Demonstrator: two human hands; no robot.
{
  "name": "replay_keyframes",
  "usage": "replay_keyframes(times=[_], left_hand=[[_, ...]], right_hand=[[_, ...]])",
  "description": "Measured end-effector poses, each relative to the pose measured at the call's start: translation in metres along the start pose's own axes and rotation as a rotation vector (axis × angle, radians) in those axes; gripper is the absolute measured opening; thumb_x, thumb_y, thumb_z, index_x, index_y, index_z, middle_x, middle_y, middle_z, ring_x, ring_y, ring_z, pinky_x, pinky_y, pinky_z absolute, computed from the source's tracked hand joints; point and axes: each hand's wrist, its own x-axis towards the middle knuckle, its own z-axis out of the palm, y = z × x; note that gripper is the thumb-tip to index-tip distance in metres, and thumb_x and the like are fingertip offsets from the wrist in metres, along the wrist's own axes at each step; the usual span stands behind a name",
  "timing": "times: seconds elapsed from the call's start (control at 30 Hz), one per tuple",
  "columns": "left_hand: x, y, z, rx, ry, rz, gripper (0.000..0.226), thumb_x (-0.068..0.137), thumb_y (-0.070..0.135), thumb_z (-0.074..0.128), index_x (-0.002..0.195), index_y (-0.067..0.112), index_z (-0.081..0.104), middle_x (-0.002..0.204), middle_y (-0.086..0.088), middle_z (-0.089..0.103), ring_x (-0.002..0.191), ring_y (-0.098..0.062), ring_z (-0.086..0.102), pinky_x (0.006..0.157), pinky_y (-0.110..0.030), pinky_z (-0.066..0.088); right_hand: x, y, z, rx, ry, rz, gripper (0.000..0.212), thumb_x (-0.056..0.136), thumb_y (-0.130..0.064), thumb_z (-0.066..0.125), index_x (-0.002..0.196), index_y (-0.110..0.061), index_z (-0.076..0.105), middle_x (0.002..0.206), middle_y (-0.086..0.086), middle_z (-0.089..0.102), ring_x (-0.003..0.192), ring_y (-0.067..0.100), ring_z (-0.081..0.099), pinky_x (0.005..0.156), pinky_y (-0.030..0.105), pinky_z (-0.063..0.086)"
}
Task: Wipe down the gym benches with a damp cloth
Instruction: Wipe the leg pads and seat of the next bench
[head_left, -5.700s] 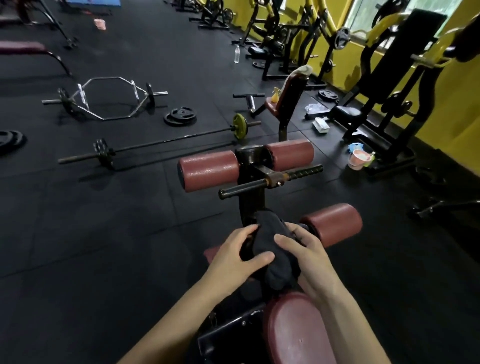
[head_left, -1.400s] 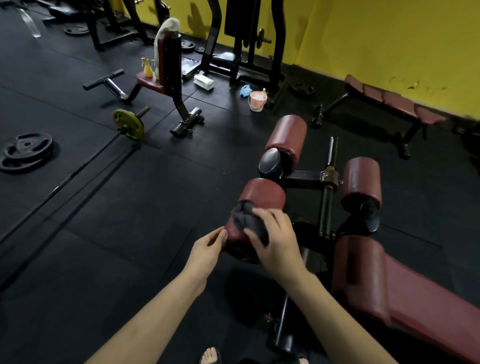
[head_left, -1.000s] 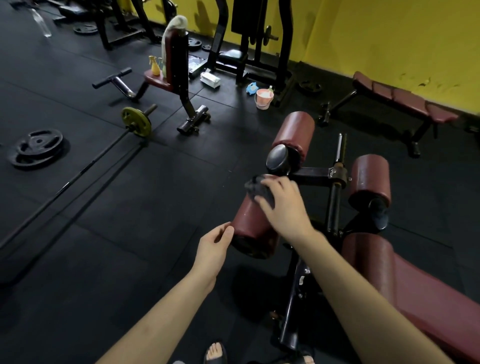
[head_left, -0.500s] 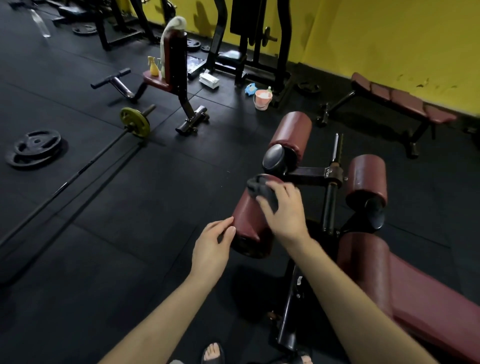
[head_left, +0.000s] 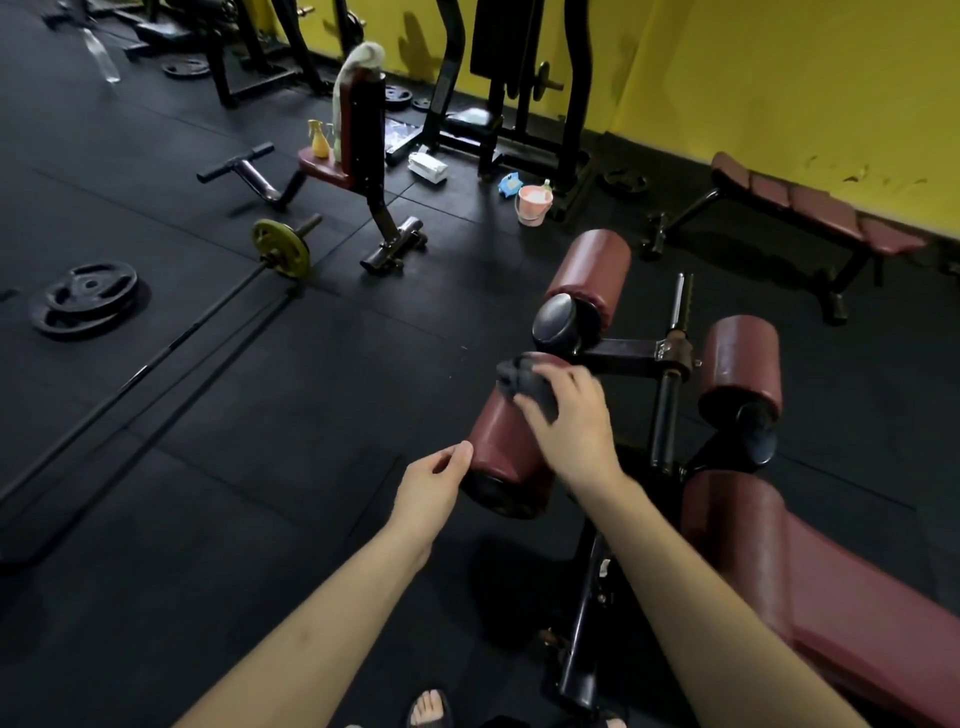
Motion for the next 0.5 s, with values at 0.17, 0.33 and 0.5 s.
replay_keyframes(times=[0.17,0.33,0.5], left_hand=[[0.004,-0.001,0.001,-0.078,0.001,-0.003,0.020,0.100,0.048,0.060,0.106,0.037,0.076,0.106,0.016,0.077,0.113,-0.005,0.067,0.095,-0.024,0.045],[-0.002,0.002,0.001,-0.066,0.008,-0.014,0.026,0.101,0.048,0.057,0.117,0.034,0.071,0.109,0.013,0.074,0.105,-0.006,0.067,0.088,-0.025,0.045],[-0.008,0.012,0.001,0.156,0.110,0.151,0.020,0.103,0.038,0.052,0.113,0.043,0.069,0.112,0.019,0.066,0.102,0.004,0.060,0.082,-0.019,0.044]], right_hand=[[-0.073,-0.011,-0.004,0.044,-0.028,-0.151,0.044,0.092,-0.036,0.072,0.128,-0.011,0.067,0.118,0.004,0.060,0.106,0.017,0.052,0.103,0.014,0.033],[0.021,0.023,-0.001,-0.016,0.016,0.026,0.042,0.095,-0.033,0.074,0.132,-0.015,0.064,0.119,0.009,0.058,0.113,0.032,0.053,0.104,0.039,0.042],[0.006,0.017,0.000,0.067,0.055,0.125,0.043,0.097,-0.034,0.072,0.135,-0.015,0.062,0.126,0.005,0.057,0.122,0.027,0.053,0.109,0.037,0.042]])
